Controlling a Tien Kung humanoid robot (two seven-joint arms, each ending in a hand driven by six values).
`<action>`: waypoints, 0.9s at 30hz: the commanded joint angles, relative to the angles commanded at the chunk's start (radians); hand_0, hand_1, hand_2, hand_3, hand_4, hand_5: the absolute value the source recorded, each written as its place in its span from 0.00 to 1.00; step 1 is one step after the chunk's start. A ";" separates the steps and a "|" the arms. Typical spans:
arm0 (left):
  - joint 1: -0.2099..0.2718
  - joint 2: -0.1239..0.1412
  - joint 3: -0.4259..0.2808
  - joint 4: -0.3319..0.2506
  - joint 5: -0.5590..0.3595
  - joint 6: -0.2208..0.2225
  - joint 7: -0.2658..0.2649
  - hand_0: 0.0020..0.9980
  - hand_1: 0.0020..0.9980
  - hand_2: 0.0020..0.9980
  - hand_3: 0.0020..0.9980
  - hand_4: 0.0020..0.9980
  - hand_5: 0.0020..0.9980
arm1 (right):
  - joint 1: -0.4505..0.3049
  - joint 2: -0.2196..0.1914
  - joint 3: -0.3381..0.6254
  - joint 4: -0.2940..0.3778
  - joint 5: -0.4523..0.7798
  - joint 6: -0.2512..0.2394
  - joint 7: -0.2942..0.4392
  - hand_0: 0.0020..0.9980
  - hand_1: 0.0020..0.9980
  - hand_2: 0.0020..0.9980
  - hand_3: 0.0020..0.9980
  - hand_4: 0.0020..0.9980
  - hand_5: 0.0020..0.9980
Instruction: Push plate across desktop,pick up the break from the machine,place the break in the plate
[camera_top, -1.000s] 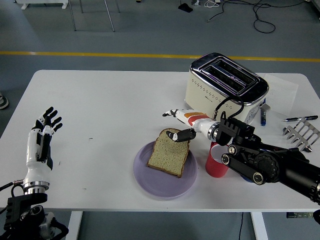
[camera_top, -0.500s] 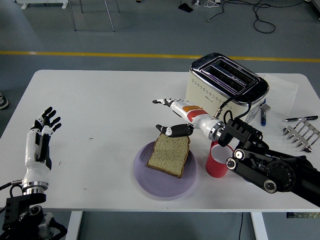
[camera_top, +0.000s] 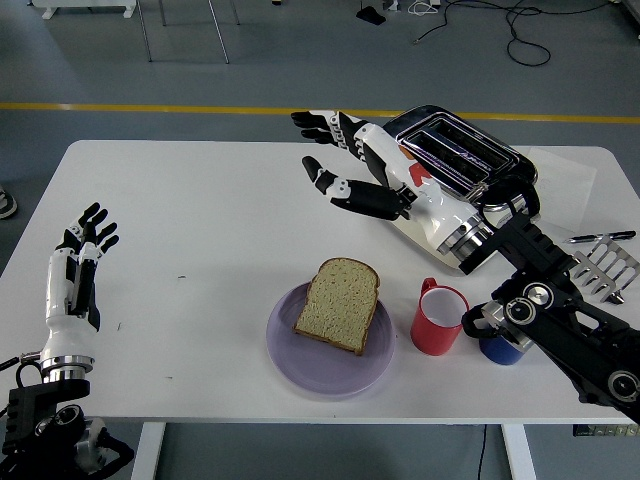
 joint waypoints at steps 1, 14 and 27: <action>0.002 0.001 -0.007 -0.009 0.003 0.002 0.000 0.76 0.81 0.89 0.87 0.49 0.86 | -0.033 -0.011 0.039 0.025 0.038 0.016 -0.004 0.85 0.80 0.81 0.81 0.54 0.35; 0.002 0.005 -0.032 -0.056 -0.010 -0.016 0.037 0.78 0.82 0.89 0.87 0.50 0.86 | -0.352 -0.041 0.549 0.027 0.338 0.096 -0.061 0.84 0.80 0.81 0.81 0.54 0.43; 0.001 0.004 -0.065 -0.086 -0.029 -0.079 0.128 0.79 0.83 0.89 0.86 0.50 0.88 | -0.468 0.010 0.652 -0.076 0.299 0.136 -0.089 0.85 0.80 0.82 0.81 0.53 0.46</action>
